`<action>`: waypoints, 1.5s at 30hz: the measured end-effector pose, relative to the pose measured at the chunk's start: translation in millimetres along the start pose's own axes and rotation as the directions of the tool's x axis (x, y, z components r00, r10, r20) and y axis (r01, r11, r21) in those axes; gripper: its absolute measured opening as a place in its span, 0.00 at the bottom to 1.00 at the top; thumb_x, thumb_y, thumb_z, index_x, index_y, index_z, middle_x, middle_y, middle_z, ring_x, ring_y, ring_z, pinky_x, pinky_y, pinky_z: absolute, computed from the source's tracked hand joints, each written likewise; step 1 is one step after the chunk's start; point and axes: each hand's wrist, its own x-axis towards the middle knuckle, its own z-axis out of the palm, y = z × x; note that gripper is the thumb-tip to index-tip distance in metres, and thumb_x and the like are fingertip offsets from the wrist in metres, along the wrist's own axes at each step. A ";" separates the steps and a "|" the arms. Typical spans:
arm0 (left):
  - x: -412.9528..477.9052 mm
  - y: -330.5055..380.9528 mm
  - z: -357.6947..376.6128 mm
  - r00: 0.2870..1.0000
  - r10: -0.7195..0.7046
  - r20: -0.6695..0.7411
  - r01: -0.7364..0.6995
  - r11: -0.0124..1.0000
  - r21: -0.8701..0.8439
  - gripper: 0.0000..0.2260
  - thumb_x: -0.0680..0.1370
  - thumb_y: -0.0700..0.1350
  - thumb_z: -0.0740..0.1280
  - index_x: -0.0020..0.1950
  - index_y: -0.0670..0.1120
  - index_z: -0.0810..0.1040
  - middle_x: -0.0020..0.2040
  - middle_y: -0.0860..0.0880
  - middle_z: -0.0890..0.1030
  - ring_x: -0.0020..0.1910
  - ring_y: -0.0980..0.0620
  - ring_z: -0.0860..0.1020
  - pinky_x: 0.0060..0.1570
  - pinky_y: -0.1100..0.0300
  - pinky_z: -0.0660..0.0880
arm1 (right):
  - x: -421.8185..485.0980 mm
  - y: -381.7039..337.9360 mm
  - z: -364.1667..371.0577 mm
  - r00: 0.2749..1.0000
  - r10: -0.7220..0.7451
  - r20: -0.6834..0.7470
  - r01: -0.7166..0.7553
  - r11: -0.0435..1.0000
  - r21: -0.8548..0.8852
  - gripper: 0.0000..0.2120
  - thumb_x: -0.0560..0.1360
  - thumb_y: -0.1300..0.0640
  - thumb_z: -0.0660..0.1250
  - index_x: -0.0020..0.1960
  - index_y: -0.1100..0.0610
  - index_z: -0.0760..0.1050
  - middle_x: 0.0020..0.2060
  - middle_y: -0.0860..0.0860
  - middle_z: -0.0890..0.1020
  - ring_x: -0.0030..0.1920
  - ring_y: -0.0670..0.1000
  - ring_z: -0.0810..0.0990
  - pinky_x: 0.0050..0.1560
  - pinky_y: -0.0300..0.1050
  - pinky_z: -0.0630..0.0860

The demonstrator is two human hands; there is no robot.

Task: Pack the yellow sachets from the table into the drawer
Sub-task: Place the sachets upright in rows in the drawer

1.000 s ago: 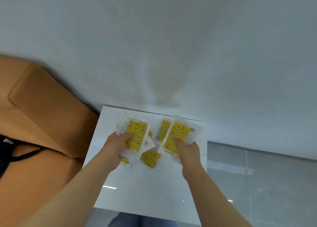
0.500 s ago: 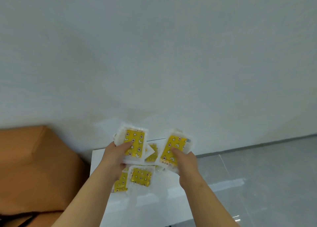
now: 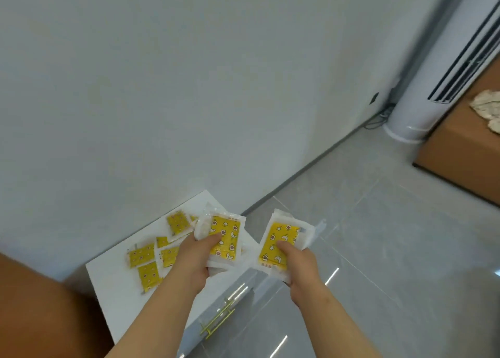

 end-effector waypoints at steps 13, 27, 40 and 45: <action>-121.4 -144.8 204.9 0.965 -0.093 0.244 0.048 0.981 0.185 0.06 0.77 0.36 0.65 0.47 0.47 0.75 0.41 0.45 0.81 0.38 0.46 0.80 0.33 0.53 0.79 | -56.0 -3.7 -266.8 0.977 -0.050 -0.206 0.082 0.985 0.151 0.07 0.75 0.65 0.66 0.45 0.52 0.75 0.40 0.52 0.82 0.41 0.53 0.82 0.43 0.47 0.78; -166.3 -187.6 309.5 0.913 -0.118 0.390 -0.013 0.948 0.317 0.06 0.76 0.37 0.66 0.47 0.47 0.76 0.42 0.44 0.82 0.38 0.45 0.80 0.35 0.54 0.78 | -93.7 -27.6 -385.8 0.928 -0.052 -0.368 0.148 0.959 0.240 0.10 0.76 0.65 0.64 0.41 0.52 0.73 0.37 0.51 0.80 0.37 0.51 0.80 0.33 0.43 0.74; -224.5 -254.4 428.6 0.858 -0.171 0.485 -0.066 0.899 0.434 0.06 0.76 0.36 0.66 0.46 0.47 0.76 0.41 0.45 0.82 0.37 0.47 0.80 0.33 0.56 0.79 | -105.2 -36.1 -525.1 0.879 -0.022 -0.476 0.210 0.915 0.344 0.08 0.76 0.63 0.65 0.54 0.56 0.73 0.46 0.55 0.81 0.46 0.56 0.81 0.49 0.51 0.77; -273.1 -317.6 486.9 0.859 -0.162 0.486 -0.062 0.909 0.412 0.06 0.75 0.37 0.67 0.47 0.47 0.77 0.41 0.45 0.82 0.36 0.48 0.81 0.27 0.59 0.78 | -120.6 -33.6 -631.2 0.879 -0.038 -0.476 0.214 0.922 0.322 0.07 0.75 0.63 0.66 0.52 0.56 0.73 0.44 0.55 0.81 0.43 0.55 0.81 0.44 0.49 0.78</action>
